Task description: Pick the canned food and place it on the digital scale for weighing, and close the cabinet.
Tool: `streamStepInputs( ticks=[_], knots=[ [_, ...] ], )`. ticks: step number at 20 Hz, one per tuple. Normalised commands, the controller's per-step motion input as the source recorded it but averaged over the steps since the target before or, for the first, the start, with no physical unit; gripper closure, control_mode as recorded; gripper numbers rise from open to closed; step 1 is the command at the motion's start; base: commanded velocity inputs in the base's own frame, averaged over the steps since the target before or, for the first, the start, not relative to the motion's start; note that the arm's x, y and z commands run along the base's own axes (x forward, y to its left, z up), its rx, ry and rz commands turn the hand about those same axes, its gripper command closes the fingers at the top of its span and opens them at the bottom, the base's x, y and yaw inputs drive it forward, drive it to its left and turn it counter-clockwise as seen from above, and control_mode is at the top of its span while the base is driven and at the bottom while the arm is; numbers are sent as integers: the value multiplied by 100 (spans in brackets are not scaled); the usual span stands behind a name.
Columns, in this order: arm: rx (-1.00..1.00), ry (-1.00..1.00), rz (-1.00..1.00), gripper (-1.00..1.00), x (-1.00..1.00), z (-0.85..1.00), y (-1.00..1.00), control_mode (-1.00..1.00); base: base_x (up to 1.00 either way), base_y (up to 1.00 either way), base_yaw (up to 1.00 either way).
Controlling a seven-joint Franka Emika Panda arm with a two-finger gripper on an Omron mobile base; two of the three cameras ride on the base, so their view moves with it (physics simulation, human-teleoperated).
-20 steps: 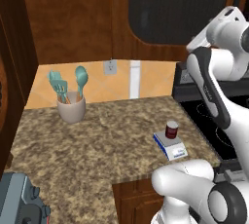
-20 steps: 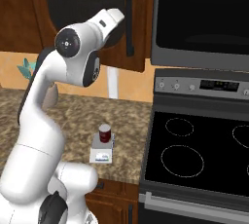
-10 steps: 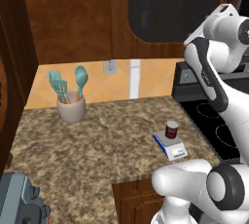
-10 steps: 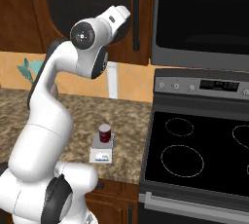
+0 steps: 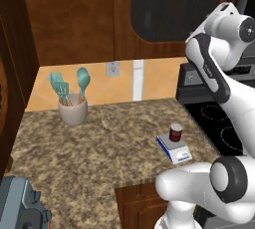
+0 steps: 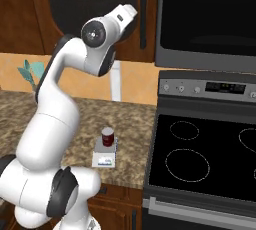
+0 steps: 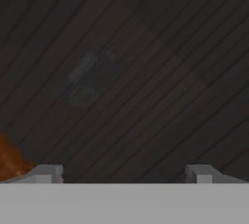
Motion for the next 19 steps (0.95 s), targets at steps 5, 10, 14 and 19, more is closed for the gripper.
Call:
streamStepInputs(
  ticks=[5,10,14,19],
  knots=[
    [0,0,1,-100,32,-4,0,-100,0,0,0],
    [0,0,2,-100,34,-10,0,-100,0,0,0],
    [0,0,3,-100,30,-10,0,-100,0,0,0],
    [0,-1,2,-100,23,-16,0,-100,0,0,0]
  ],
)
